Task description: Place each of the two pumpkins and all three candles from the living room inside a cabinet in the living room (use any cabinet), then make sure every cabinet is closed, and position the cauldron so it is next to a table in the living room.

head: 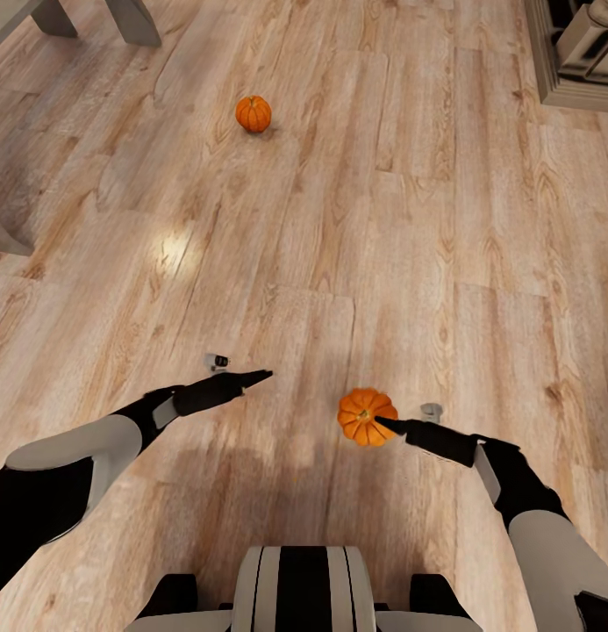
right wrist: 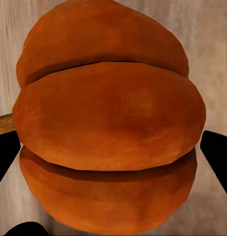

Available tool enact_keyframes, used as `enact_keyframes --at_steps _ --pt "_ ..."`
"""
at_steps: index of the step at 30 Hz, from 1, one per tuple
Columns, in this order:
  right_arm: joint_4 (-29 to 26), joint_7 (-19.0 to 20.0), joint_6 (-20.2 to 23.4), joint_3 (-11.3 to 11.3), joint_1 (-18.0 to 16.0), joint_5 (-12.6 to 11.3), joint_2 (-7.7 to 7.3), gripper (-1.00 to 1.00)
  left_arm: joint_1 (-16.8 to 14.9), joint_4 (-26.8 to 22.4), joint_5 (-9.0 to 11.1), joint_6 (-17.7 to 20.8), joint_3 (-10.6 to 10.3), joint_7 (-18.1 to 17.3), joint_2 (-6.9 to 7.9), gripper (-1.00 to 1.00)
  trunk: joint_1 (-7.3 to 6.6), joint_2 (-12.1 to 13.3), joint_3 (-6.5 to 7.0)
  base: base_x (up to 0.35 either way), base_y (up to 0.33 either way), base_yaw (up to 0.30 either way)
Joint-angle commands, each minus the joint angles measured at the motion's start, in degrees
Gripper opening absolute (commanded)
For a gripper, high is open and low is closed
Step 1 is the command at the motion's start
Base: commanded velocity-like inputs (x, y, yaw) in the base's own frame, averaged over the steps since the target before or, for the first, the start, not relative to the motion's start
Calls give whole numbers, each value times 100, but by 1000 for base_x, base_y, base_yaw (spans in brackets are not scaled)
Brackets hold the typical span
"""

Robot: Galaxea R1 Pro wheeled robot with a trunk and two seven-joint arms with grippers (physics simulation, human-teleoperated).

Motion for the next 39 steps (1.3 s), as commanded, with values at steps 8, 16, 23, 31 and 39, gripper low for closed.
enact_keyframes --at_steps 8,16,23,31,39 --pt "-339 -7 267 -4 31 7 -32 -100 16 253 -6 22 -22 854 -65 100 0 0 0 0 0 0" --pt "-345 328 287 -4 32 -19 -98 -100 17 192 -9 -22 -19 1591 -130 100 0 0 0 180 0 0" --pt "-324 336 288 -4 32 -20 -97 -100 32 186 -2 0 1 1495 -89 100 0 0 0 49 0 0" --pt "-270 338 279 -4 32 -26 -94 -100 36 191 -30 35 -39 1519 -134 100 -20 11 177 2 0 0" --pt "-331 527 742 -289 40 -20 -531 -100 4 177 -22 190 -217 1651 -884 100 -41 21 354 0 0 0"
